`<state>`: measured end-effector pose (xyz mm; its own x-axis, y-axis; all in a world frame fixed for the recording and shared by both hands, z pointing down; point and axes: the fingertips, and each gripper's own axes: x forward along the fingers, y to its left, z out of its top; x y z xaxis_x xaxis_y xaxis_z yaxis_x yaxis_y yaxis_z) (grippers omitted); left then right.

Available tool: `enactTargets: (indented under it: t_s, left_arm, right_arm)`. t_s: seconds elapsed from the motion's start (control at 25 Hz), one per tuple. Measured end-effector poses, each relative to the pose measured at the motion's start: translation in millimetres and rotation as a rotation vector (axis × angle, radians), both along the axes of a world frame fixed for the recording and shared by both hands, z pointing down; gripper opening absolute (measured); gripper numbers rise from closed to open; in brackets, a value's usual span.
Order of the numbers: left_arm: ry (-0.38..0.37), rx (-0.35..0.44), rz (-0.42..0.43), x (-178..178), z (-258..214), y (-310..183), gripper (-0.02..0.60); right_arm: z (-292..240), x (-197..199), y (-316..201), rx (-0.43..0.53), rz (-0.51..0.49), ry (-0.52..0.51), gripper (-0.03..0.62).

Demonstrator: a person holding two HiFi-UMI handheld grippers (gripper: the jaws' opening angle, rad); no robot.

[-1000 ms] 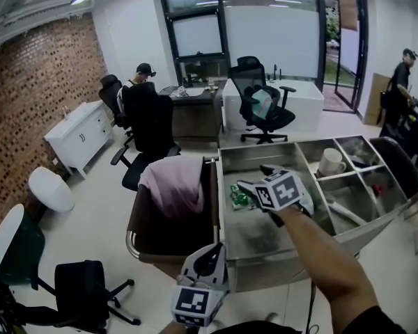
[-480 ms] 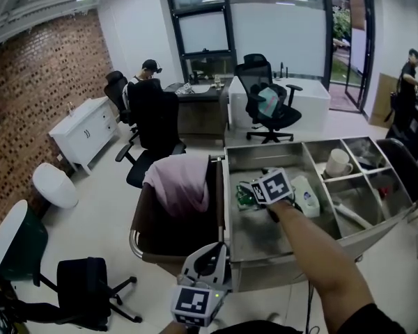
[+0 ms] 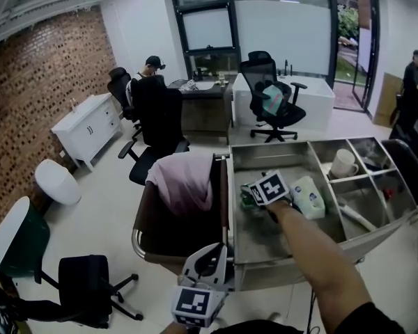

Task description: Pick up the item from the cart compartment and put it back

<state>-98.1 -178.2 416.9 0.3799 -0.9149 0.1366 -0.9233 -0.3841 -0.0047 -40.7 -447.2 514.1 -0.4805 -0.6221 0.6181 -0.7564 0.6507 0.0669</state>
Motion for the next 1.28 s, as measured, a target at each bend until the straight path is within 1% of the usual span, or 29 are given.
enactTargets:
  t_s: [0.08, 0.2, 0.32, 0.64, 0.84, 1.04, 1.16, 1.28]
  left_arm:
    - [0.0, -0.002, -0.002, -0.9, 1.1, -0.5, 0.0]
    - [0.0, -0.003, -0.005, -3.4, 0.1, -0.6, 0.0]
    - [0.0, -0.002, -0.007, -3.7, 0.5, -0.9, 0.0]
    - [0.003, -0.002, -0.01, -6.5, 0.1, -1.4, 0.0]
    - [0.006, 0.002, -0.016, -10.9, -0.3, -0.5, 0.0]
    - [0.004, 0.011, -0.013, -11.6, 3.6, -0.1, 0.0]
    - [0.005, 0.017, -0.014, -12.7, 2.7, -1.9, 0.0]
    - [0.009, 0.017, -0.011, -12.3, 0.1, -2.5, 0.0]
  right_arm:
    - [10.3, -2.4, 2.7, -0.027, -0.01, 0.021, 0.4]
    - [17.3, -7.3, 3.7, -0.025, -0.027, 0.052, 0.402]
    - [22.8, -5.5, 3.7, -0.032, -0.023, 0.08, 0.402]
    - [30.7, -7.0, -2.0, -0.072, -0.006, 0.03, 0.406]
    - [36.6, -11.1, 4.7, -0.102, -0.029, 0.05, 0.346]
    - [38.5, -11.0, 14.2, -0.123, -0.051, 0.08, 0.273]
    - [38.3, -7.0, 19.6, -0.145, -0.054, 0.089, 0.256]
    - [36.1, -2.5, 22.5, -0.162, -0.039, 0.071, 0.249]
